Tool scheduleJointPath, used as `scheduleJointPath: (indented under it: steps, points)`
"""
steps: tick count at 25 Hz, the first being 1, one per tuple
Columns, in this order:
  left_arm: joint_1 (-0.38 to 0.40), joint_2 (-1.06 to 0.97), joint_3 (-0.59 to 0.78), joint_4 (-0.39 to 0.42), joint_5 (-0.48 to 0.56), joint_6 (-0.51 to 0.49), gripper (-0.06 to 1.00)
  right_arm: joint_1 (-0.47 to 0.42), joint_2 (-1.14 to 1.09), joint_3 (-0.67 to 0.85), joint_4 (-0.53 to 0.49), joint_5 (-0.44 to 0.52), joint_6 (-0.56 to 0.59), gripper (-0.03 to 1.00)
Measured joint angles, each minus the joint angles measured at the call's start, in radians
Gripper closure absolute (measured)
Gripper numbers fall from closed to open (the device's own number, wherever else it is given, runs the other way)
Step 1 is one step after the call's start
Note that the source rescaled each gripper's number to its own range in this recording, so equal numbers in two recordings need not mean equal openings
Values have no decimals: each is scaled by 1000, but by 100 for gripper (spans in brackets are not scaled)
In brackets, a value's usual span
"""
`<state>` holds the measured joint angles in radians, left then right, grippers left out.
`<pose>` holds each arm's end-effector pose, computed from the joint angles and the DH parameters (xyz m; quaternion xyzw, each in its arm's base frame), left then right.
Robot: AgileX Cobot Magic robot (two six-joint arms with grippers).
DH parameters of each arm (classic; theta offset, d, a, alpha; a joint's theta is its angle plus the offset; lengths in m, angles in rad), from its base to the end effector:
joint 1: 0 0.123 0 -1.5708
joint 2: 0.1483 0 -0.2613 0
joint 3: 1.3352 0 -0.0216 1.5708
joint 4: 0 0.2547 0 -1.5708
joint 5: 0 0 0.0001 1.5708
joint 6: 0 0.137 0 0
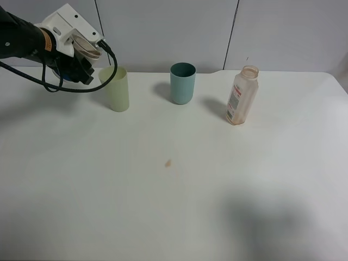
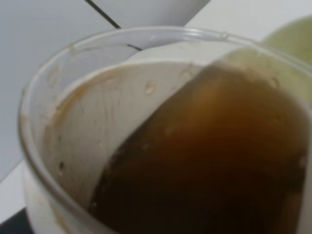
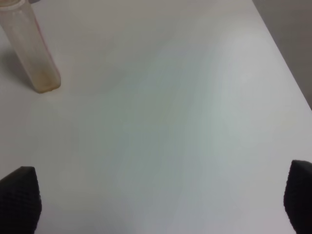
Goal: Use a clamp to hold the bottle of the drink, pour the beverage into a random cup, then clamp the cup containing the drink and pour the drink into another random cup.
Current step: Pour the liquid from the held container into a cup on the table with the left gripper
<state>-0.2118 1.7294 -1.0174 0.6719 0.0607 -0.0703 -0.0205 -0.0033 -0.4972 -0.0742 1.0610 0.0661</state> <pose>0.3973 -0.0801 0.1553 0.3484 0.8305 0.1006 0.4228 0.0629 -0.0102 0.2577 0.0383 0.8517 -0.0252 0.5220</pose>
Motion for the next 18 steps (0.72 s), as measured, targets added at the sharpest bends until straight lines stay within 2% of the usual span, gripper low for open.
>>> scheduleJointPath:
  steps: [8, 18]
  points:
    - [0, 0, 0, 4, 0, 82, 90, 0, 0, 0, 0, 0, 0, -3]
    - [0, 0, -21, 4, 22, 124, 90, 0, 0, 0, 0, 0, 0, -3]
